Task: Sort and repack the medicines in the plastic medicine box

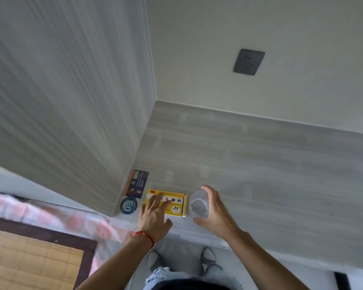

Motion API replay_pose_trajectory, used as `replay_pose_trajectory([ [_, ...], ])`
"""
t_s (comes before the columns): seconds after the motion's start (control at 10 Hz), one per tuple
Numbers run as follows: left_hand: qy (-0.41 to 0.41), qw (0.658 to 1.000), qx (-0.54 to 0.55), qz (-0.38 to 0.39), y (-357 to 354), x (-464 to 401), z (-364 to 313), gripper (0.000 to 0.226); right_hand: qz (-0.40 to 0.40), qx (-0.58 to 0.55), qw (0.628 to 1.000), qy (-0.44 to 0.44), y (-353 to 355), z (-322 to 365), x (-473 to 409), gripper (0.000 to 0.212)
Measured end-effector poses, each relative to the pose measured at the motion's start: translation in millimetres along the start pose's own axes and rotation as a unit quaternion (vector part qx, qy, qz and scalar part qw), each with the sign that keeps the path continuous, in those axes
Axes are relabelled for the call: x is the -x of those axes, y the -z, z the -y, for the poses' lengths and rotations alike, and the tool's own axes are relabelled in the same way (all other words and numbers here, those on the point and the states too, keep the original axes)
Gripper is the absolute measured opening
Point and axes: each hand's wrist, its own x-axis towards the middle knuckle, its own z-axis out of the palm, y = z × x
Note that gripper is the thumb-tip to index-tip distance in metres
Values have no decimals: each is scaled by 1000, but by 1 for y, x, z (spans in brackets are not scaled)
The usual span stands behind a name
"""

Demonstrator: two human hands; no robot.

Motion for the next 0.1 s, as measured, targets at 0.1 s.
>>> replay_pose_trajectory([
  [0.1,-29,997,60,-44,1,-4,9,60,-39,-43,998,-10,5,10,6,118],
])
